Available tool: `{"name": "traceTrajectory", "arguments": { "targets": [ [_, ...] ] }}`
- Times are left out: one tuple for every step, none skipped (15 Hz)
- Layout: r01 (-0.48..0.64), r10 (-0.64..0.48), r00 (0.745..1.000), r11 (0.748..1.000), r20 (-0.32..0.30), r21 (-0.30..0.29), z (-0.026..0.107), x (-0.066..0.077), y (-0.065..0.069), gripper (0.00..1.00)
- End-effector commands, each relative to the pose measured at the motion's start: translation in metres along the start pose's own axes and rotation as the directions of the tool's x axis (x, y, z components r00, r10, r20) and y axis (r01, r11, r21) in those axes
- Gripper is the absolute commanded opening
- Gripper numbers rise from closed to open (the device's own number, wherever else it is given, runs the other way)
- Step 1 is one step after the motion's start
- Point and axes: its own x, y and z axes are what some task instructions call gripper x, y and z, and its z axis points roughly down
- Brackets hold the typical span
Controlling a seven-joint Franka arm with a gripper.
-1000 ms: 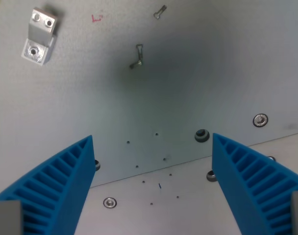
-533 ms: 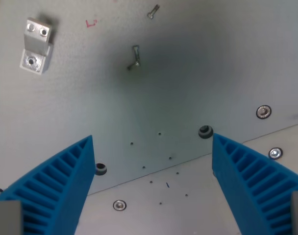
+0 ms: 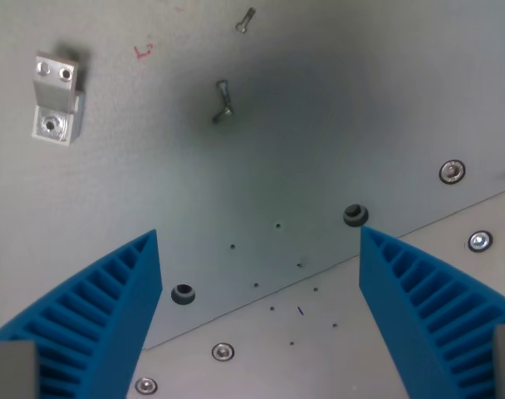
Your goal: Rotate around gripper positive z
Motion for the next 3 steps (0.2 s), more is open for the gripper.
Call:
{"name": "traceTrajectory", "arguments": {
  "targets": [
    [-0.175,0.175,0.985,0.985,-0.007,0.004,-0.0033,0.0005,-0.0001,1.0],
    [-0.188,0.188,0.982,0.982,-0.007,0.004,-0.0033,0.0005,-0.0001,1.0],
    [-0.201,0.201,0.98,0.98,-0.007,0.005,-0.0033,0.0005,-0.0001,1.0]
  ]
}}
